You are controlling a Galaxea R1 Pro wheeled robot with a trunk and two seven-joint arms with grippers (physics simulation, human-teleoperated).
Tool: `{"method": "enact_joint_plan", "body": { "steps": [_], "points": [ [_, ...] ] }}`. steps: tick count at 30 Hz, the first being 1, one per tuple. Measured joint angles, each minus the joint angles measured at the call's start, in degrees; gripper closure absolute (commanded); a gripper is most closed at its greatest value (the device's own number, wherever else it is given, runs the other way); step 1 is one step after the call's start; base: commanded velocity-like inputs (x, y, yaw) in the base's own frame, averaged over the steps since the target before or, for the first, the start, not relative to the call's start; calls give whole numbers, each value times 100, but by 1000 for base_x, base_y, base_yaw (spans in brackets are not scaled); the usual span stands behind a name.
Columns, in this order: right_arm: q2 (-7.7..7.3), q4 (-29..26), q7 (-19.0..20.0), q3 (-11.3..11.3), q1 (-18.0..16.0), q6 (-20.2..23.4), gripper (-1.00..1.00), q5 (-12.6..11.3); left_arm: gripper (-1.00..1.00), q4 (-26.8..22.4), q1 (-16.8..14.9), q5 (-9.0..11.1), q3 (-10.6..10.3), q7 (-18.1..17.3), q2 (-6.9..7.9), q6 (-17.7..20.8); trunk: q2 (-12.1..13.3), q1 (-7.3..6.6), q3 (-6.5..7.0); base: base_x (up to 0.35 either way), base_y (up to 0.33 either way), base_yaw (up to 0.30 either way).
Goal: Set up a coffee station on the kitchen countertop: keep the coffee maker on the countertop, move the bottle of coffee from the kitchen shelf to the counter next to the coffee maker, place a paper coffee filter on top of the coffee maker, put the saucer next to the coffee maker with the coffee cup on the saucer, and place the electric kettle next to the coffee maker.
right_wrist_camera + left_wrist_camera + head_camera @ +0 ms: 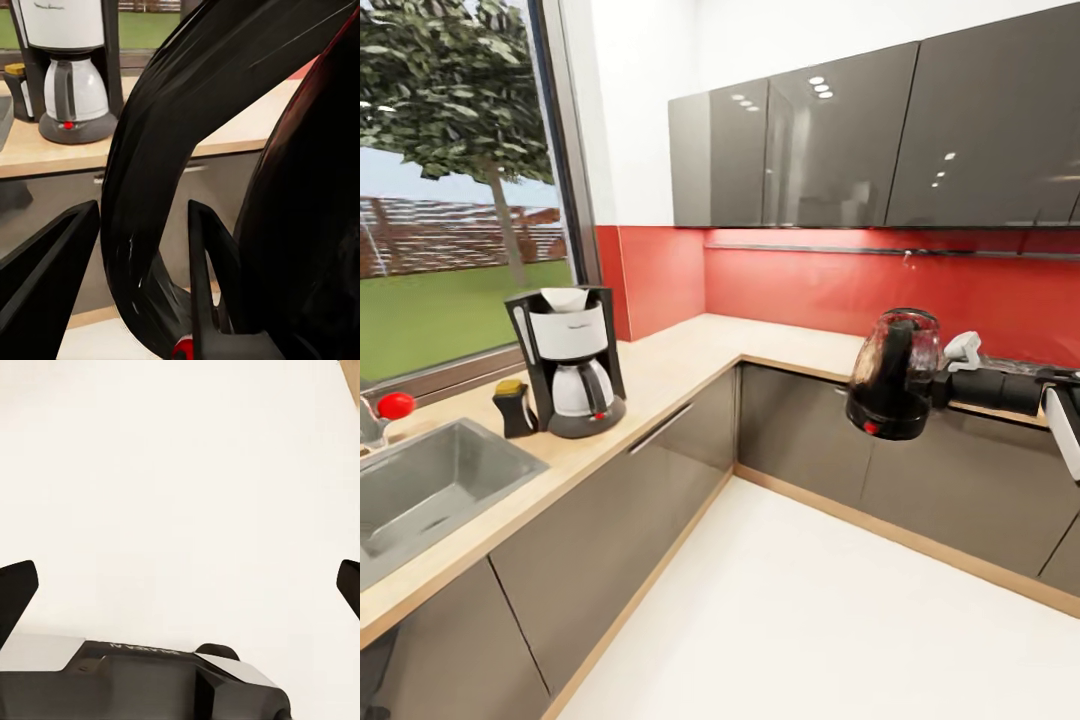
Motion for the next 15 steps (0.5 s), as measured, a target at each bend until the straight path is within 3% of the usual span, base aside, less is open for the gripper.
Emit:
{"method": "enact_joint_plan", "body": {
  "steps": [15],
  "points": [
    [0,0,0,0,0,0,100,0,-100,0,0,0,0,0,0,0,0,0,0,302,-172,0]
  ]
}}
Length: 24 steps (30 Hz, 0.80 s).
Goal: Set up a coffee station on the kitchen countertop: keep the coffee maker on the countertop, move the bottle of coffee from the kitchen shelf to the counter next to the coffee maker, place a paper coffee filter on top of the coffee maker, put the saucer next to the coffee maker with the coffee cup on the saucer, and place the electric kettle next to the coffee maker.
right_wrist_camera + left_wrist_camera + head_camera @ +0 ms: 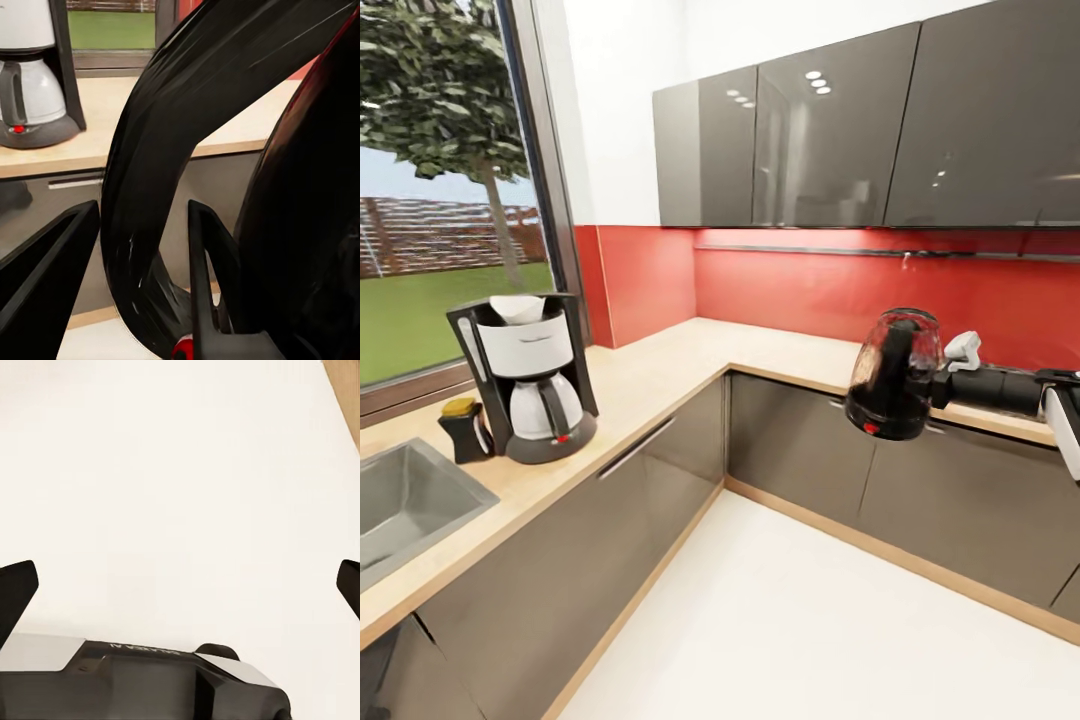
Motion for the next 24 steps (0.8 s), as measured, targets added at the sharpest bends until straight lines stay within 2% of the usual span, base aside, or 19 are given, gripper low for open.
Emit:
{"method": "enact_joint_plan", "body": {
  "steps": [13,19,24],
  "points": [
    [1,1,0,0,-1,0,100,0,-100,-5,1,0,0,0,0,0,0,0,0,302,-190,38],
    [2,2,0,1,-1,-1,100,0,-100,-5,1,1,0,0,0,0,0,0,0,275,-173,200],
    [2,2,-6,8,-1,-5,100,1,-100,-6,2,1,-1,0,1,-1,1,3,0,68,-39,262]
  ]
}}
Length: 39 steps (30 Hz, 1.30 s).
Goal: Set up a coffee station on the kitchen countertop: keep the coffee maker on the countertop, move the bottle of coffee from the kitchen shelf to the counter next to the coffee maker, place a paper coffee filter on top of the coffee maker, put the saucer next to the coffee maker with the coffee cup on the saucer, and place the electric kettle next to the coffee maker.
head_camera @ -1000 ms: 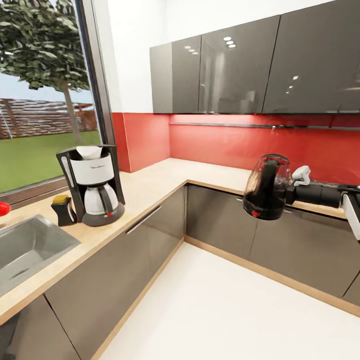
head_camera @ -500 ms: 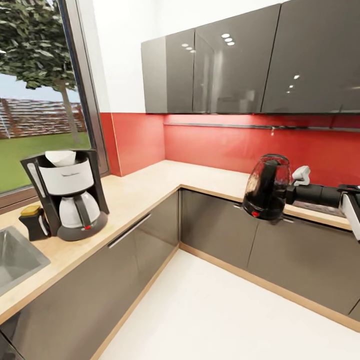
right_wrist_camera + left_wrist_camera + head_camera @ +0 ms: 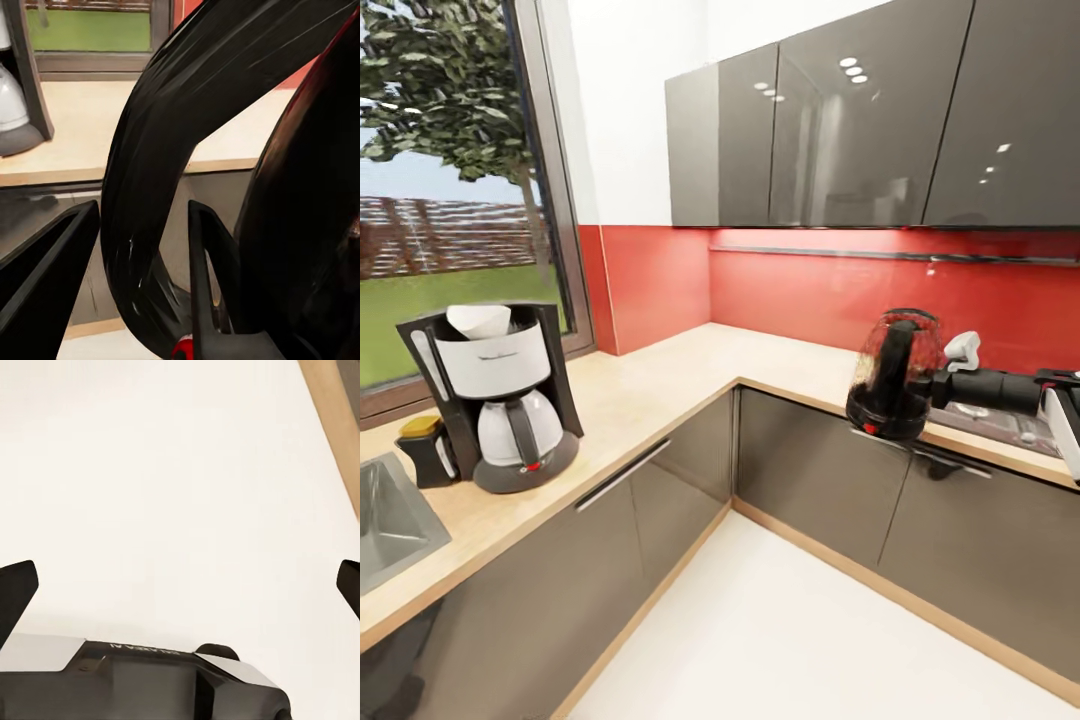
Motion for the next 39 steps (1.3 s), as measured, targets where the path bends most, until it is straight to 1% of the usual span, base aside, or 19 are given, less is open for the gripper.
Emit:
{"method": "enact_joint_plan", "body": {
  "steps": [6,12,17,25,31,39],
  "points": [
    [0,0,-3,1,0,3,100,-1,-100,0,0,0,0,-1,0,0,0,0,0,7,-13,251],
    [-1,-3,-2,1,0,3,100,7,-100,1,-2,-1,1,8,-1,2,0,0,0,1,-252,52],
    [0,-1,-4,1,0,-6,100,9,-100,0,-1,0,1,9,0,1,1,0,0,0,-255,184],
    [0,0,-18,1,0,-4,100,8,-100,-1,0,0,0,8,0,0,0,0,0,9,-39,251],
    [-1,-2,-19,1,1,-4,100,8,-100,1,-1,-1,1,9,-1,1,-1,-2,0,194,-172,53],
    [-1,-2,-16,1,0,-1,100,9,-100,1,-2,-1,1,9,-1,2,-1,-1,0,219,-253,5]
  ]
}}
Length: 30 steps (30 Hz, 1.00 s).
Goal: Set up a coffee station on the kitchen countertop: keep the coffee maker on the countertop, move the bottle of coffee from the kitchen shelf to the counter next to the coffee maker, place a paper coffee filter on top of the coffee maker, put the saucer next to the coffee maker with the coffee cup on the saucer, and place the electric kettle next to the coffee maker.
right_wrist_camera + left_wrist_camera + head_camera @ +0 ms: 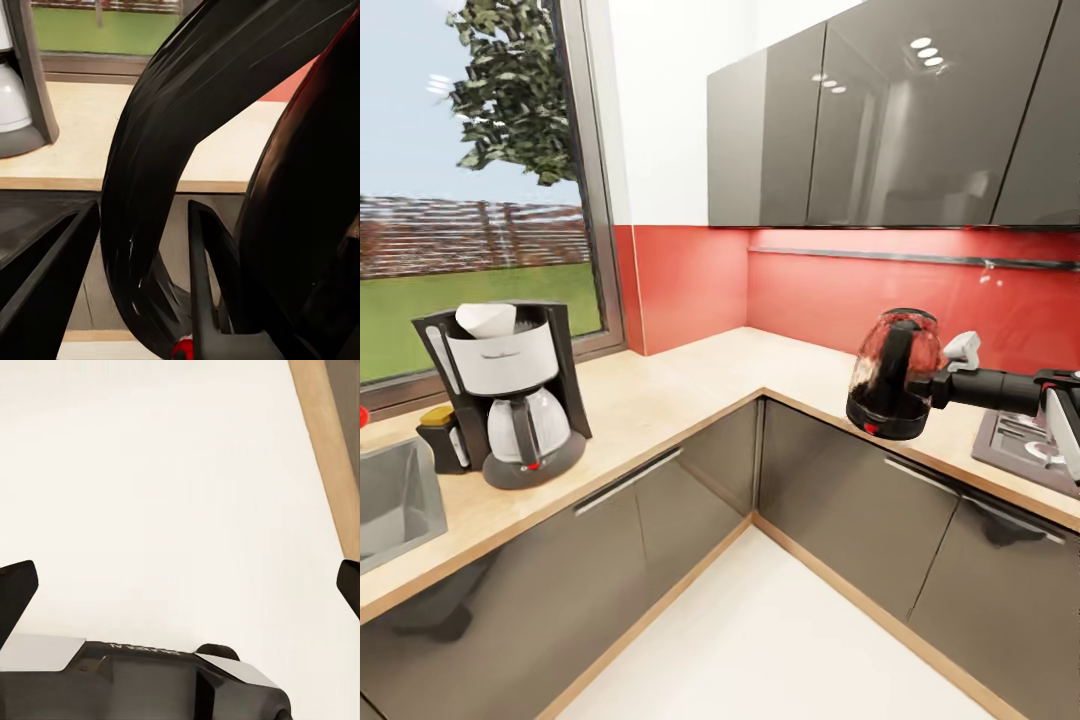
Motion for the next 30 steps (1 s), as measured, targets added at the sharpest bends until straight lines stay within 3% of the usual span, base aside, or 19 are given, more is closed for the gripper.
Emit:
{"method": "enact_joint_plan", "body": {
  "steps": [6,21,30],
  "points": [
    [1,2,-1,0,0,-1,100,0,-100,-2,1,1,0,0,1,-1,1,1,-1,112,-197,120],
    [0,1,-4,-1,1,-1,100,-3,-100,-1,0,0,0,-1,0,-4,1,1,-2,6,-15,234],
    [1,2,-8,0,0,-3,100,0,-100,-1,1,1,0,0,0,-4,1,2,-2,0,-183,142]
  ]
}}
